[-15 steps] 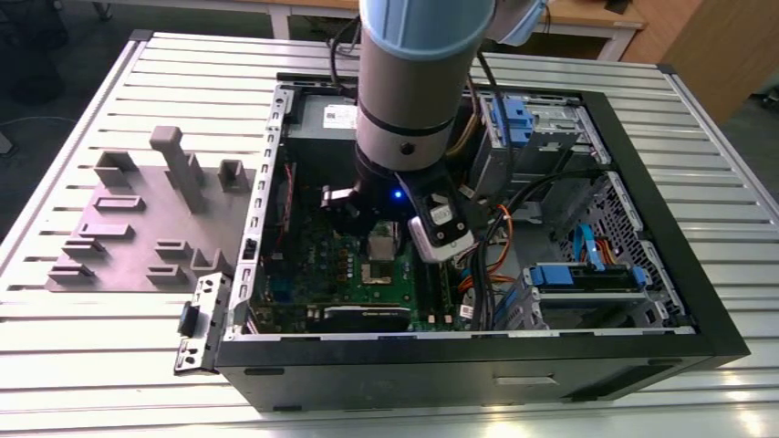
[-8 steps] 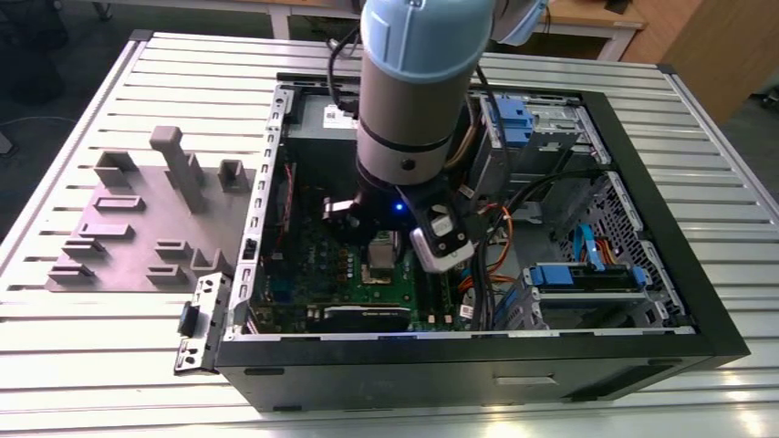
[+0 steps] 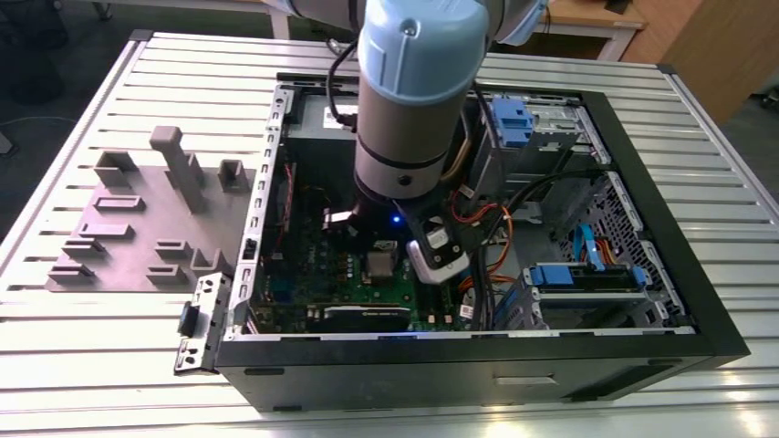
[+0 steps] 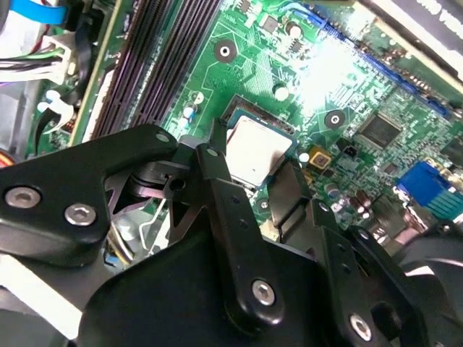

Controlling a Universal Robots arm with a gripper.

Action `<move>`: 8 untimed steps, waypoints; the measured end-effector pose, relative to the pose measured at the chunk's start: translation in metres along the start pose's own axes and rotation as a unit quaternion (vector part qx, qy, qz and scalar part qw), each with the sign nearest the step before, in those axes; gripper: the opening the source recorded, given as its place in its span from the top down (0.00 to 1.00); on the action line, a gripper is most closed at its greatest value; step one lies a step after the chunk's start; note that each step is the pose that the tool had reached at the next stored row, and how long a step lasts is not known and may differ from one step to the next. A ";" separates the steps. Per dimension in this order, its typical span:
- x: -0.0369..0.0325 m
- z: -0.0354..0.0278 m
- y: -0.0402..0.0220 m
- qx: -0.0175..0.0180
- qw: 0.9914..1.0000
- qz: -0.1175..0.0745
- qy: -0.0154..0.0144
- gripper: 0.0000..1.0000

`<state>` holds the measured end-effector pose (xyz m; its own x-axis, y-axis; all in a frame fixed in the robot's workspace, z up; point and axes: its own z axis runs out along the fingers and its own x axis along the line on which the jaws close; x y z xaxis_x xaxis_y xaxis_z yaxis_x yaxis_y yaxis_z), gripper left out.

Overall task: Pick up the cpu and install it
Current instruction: 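Place the cpu into insertion slot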

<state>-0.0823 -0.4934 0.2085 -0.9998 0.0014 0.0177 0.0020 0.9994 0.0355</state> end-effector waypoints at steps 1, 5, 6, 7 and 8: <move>0.0000 0.0018 -0.0001 0.000 1.000 0.000 0.000 0.53; 0.0008 0.0068 -0.0002 0.000 1.000 0.000 0.000 0.53; 0.0009 0.0068 -0.0002 0.000 1.000 0.000 0.000 0.53; 0.0009 0.0068 -0.0002 0.000 1.000 0.000 0.000 0.53; 0.0009 0.0068 -0.0002 0.000 1.000 0.000 0.000 0.53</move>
<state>-0.0833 -0.4934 0.2017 -0.9998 0.0017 0.0178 0.0023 0.9994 0.0357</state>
